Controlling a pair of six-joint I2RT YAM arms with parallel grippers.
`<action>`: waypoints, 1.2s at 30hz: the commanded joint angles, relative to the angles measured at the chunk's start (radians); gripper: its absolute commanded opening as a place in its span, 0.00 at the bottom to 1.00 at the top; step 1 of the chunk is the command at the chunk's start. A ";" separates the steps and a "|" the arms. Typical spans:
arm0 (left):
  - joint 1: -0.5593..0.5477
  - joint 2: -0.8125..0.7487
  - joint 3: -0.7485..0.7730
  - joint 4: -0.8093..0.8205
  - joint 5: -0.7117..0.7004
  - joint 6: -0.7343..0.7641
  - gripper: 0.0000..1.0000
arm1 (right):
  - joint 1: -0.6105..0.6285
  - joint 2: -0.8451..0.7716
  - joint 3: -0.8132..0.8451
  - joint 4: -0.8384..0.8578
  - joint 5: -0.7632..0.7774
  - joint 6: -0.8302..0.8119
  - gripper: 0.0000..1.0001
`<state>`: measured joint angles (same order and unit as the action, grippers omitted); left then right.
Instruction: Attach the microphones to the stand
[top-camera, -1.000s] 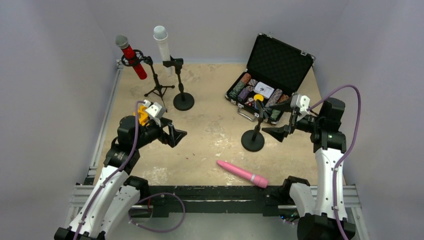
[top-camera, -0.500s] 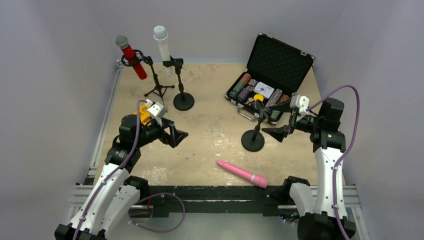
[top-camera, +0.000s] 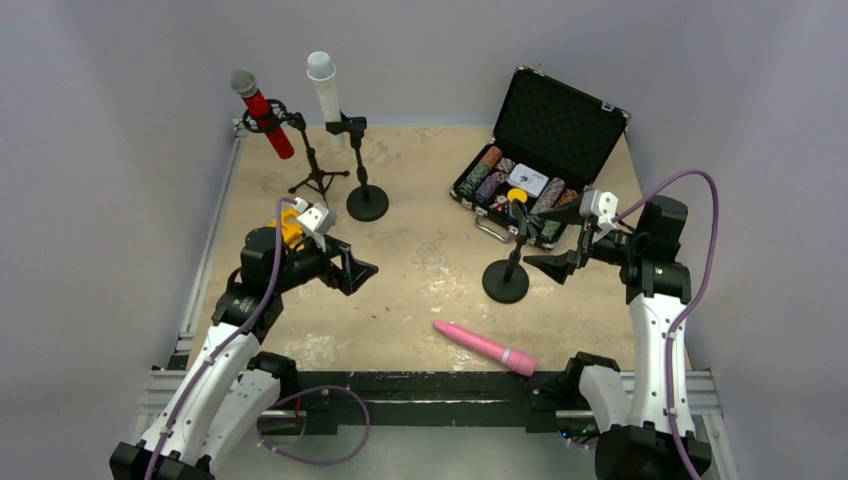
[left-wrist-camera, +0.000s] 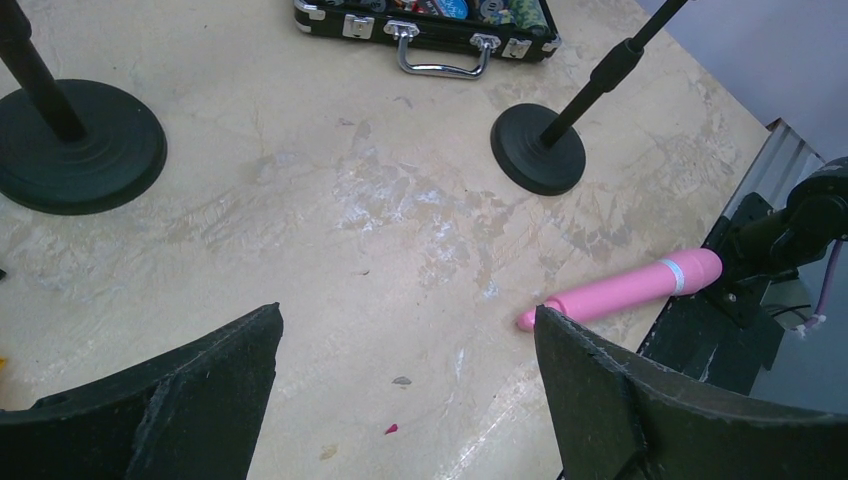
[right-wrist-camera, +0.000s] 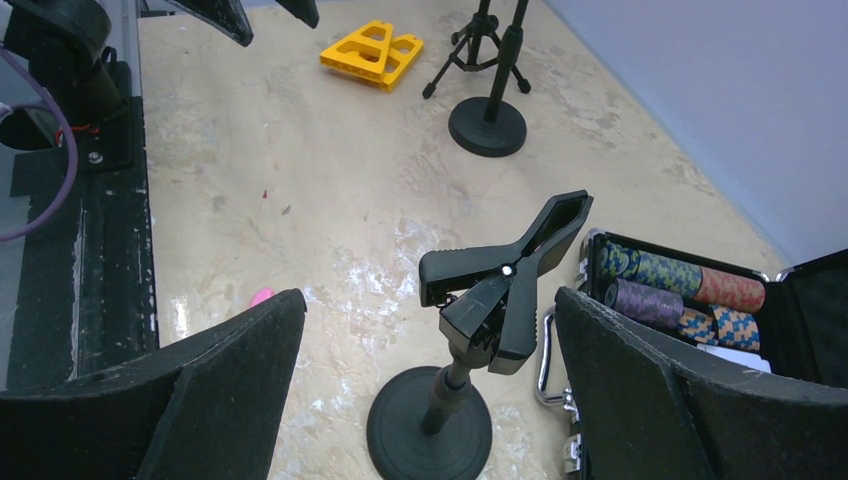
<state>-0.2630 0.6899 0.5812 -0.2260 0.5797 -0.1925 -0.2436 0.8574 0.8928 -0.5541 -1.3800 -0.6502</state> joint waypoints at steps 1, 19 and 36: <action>-0.001 0.005 0.028 0.037 0.028 -0.018 0.99 | -0.006 -0.001 -0.002 0.006 -0.024 -0.020 0.99; -0.001 0.017 0.032 0.035 0.036 -0.024 0.99 | -0.005 0.001 -0.003 0.005 -0.021 -0.028 0.99; -0.001 0.019 0.033 0.034 0.041 -0.025 0.99 | -0.006 -0.001 -0.006 0.005 -0.016 -0.030 0.99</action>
<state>-0.2630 0.7078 0.5812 -0.2256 0.5991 -0.2005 -0.2436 0.8574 0.8913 -0.5545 -1.3796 -0.6586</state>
